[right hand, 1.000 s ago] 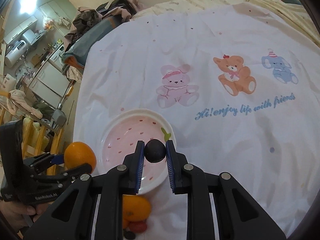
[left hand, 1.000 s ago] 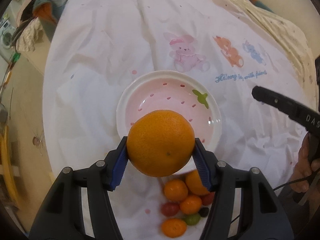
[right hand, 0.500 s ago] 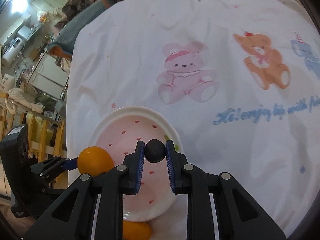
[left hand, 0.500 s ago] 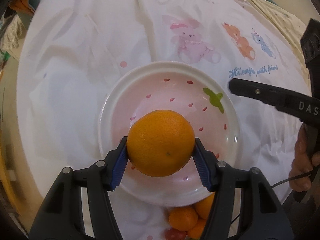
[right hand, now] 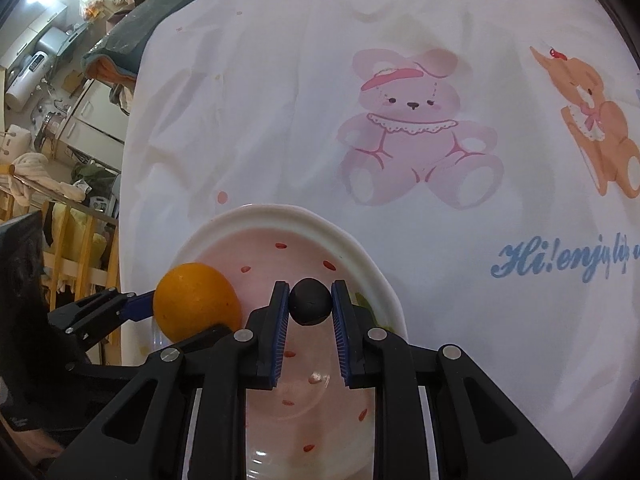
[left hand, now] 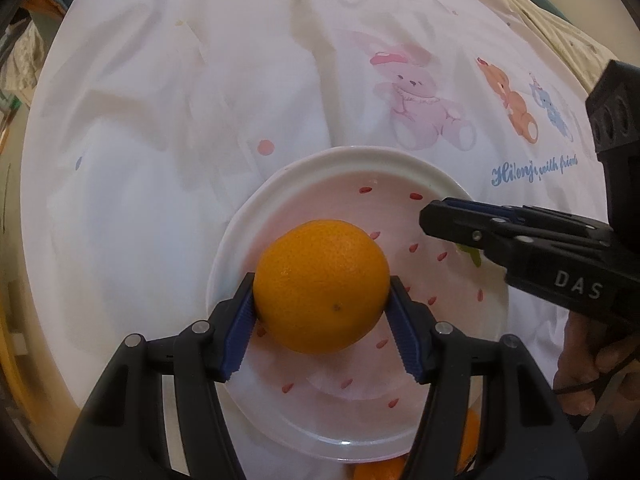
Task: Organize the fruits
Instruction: 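Lower the orange onto the pink plate with the left gripper while the right gripper drops the blueberry there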
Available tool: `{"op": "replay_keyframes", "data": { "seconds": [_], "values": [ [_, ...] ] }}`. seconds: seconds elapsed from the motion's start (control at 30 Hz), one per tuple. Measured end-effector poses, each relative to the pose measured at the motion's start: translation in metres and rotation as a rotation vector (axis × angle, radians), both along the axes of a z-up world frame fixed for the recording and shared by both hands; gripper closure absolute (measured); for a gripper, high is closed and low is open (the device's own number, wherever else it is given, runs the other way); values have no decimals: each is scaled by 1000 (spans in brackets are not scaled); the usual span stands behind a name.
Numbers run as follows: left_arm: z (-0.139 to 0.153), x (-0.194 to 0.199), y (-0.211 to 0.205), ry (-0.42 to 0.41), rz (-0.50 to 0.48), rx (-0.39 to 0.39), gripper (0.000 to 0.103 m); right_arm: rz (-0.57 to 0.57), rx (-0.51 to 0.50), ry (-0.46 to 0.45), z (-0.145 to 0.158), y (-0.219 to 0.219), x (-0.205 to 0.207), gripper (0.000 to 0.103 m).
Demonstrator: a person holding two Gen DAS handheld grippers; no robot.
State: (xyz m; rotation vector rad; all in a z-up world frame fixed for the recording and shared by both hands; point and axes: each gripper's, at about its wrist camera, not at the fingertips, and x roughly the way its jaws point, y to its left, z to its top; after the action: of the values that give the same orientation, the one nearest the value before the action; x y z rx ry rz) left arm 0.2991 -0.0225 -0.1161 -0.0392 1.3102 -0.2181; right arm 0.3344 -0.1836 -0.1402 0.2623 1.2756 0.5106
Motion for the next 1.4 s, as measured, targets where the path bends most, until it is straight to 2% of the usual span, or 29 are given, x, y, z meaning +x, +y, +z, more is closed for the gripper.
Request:
{"op": "replay_keyframes", "data": {
  "seconds": [0.47,0.5,0.63,0.7,0.87,0.9,1.0,1.23,1.4],
  "values": [
    [0,-2,-5,-19,-17,31,42,-26,8,10,-7,-3,-2,80],
    [1,-3,-7,-28,-26,52,39,-26,5,10,-7,-3,-2,80],
    [5,-3,-9,-70,-43,102,35,-28,18,8,-7,-4,-2,80],
    [5,-2,-6,-69,-37,87,28,-32,38,12,-7,-6,-2,77],
    [4,-3,-7,-57,-47,80,21,-47,77,12,-2,-12,-1,76],
    [4,-5,-8,-59,-53,85,20,-53,69,1,1,-13,-1,73],
    [3,-8,-10,-65,-69,94,19,-73,97,-15,8,-20,-1,44],
    [10,-12,-5,-73,-41,80,19,-113,107,-49,28,-28,-2,42],
    [21,-23,0,-108,-32,105,19,-118,105,-74,42,-32,-12,42]
  ]
}}
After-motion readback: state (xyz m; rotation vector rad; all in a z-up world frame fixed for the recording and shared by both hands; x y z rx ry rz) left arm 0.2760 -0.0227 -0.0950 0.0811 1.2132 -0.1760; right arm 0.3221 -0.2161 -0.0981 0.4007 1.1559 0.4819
